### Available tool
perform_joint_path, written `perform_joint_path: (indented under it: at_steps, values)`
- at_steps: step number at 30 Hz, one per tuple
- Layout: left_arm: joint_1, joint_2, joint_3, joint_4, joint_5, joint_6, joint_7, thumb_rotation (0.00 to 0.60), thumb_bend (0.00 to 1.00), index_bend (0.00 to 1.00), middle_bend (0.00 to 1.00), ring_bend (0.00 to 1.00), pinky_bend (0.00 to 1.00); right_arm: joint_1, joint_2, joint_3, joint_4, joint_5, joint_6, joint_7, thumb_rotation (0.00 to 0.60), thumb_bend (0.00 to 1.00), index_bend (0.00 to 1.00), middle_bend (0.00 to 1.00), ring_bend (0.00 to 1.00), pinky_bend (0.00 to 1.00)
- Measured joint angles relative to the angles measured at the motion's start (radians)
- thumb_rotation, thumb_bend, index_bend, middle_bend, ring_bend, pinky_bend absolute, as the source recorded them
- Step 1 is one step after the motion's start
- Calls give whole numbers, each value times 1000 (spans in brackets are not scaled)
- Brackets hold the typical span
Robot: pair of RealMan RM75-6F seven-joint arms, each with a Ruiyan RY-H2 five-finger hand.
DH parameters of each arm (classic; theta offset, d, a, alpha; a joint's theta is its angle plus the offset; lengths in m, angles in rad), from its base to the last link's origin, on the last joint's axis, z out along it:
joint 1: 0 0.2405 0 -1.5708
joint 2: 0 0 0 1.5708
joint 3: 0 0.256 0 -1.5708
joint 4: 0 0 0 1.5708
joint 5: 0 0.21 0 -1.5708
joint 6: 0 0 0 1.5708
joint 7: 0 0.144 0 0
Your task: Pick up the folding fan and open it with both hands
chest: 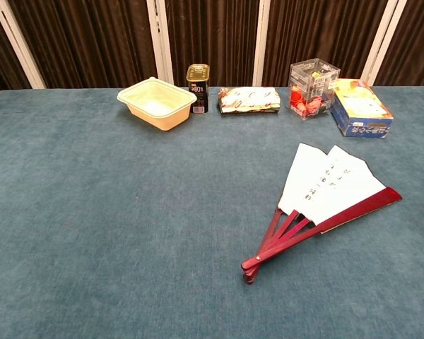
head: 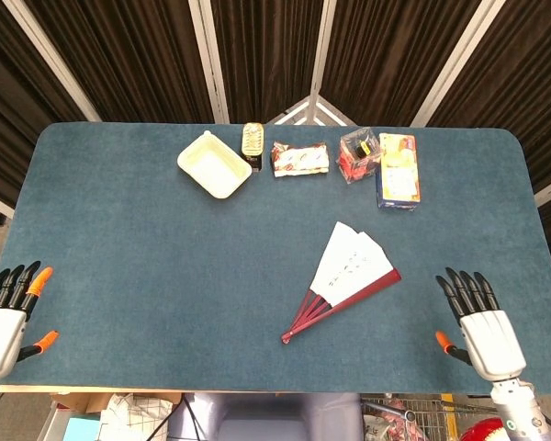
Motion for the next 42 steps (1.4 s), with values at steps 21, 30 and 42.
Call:
perform_joint_path:
  at_steps: [21,30,42]
  values:
    - [2,2,-5,-5,-14,-1,-12,600,0,0,0,0,0,222,-285,11,386,-157,-103,204,600,256,344,79,0,0]
    - [1,11,-8,-5,-30,-9,-35,600,0,0,0,0,0,269,-416,4,490,-145,-150,217,600,256,385,93,0,0]
    - [3,22,-12,-3,-38,-7,-64,600,0,0,0,0,0,283,-542,-18,572,-116,-162,238,600,256,465,138,0,0]
